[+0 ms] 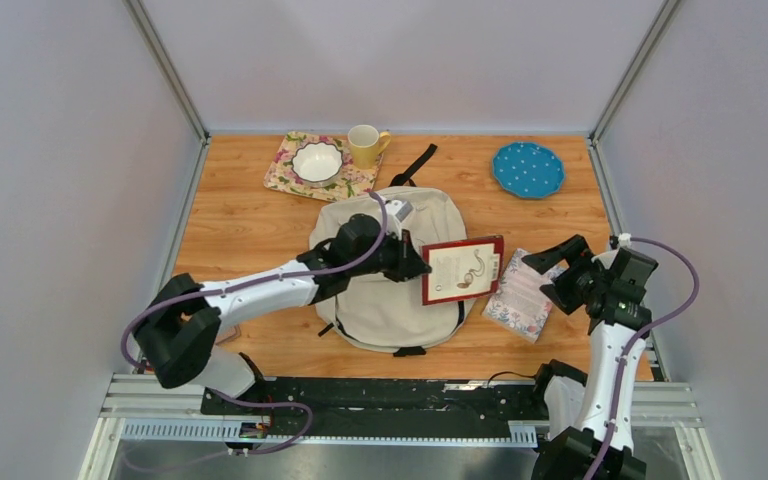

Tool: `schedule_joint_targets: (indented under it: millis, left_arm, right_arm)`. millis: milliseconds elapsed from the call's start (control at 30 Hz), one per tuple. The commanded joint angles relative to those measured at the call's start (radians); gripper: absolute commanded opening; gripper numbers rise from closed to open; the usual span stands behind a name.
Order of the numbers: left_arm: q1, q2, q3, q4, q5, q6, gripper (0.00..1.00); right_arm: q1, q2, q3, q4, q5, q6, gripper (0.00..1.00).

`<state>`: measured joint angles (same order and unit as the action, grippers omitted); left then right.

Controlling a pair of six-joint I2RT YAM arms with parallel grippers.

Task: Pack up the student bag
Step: Pick up the book from the center of the board.

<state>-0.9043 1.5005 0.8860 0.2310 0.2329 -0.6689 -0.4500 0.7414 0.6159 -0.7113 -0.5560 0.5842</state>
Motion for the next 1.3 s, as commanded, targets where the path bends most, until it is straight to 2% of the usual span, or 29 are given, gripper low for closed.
schedule_joint_targets:
  millis: [0, 133, 200, 267, 367, 467, 567, 667, 833, 1000, 1033, 1100, 1233, 1267]
  left_arm:
    - [0.062, -0.167, -0.027, -0.091, 0.121, 0.162, 0.0]
    - [0.119, -0.256, -0.03, -0.16, 0.255, 0.229, 0.0]
    - [0.128, -0.299, -0.027, -0.182, 0.304, 0.249, 0.0]
    - [0.142, -0.325, -0.03, -0.182, 0.344, 0.244, 0.0]
    - [0.174, -0.354, -0.033, -0.179, 0.439, 0.215, 0.0]
    - [0.215, -0.384, -0.074, -0.087, 0.572, 0.158, 0.0]
    - [0.252, -0.391, -0.094, -0.003, 0.652, 0.103, 0.0]
    - [0.301, -0.385, -0.12, 0.125, 0.797, 0.025, 0.0]
    - [0.326, -0.346, -0.128, 0.295, 0.891, -0.058, 0.0]
    - [0.326, -0.283, -0.124, 0.396, 0.968, -0.142, 0.0]
    - [0.326, -0.266, -0.13, 0.471, 0.977, -0.196, 0.0]
    - [0.329, -0.257, -0.134, 0.514, 0.974, -0.224, 0.0]
    - [0.334, -0.252, -0.124, 0.431, 0.961, -0.167, 0.0]
    - [0.337, -0.253, -0.122, 0.401, 0.944, -0.149, 0.0]
  right_arm:
    - [0.016, -0.014, -0.048, 0.198, -0.298, 0.019, 0.95]
    - [0.089, -0.034, -0.048, 0.24, -0.326, 0.014, 0.95]
    - [0.183, -0.028, -0.036, 0.275, -0.32, 0.017, 0.95]
    - [0.308, -0.01, -0.019, 0.277, -0.253, -0.012, 0.95]
    - [0.39, -0.01, 0.012, 0.265, -0.19, -0.053, 0.95]
    - [0.396, -0.004, 0.01, 0.341, -0.269, -0.069, 0.95]
    - [0.396, 0.013, 0.027, 0.338, -0.312, -0.112, 0.95]
    - [0.399, 0.016, 0.002, 0.425, -0.406, -0.071, 0.95]
    - [0.422, -0.011, -0.008, 0.479, -0.469, -0.017, 0.96]
    - [0.442, 0.001, -0.004, 0.524, -0.527, 0.014, 0.94]
    - [0.444, 0.004, -0.004, 0.532, -0.539, 0.028, 0.93]
    - [0.444, 0.007, 0.007, 0.53, -0.555, 0.025, 0.87]
    - [0.444, -0.01, 0.021, 0.487, -0.542, 0.002, 0.7]
    - [0.444, -0.014, 0.024, 0.477, -0.538, 0.003, 0.63]
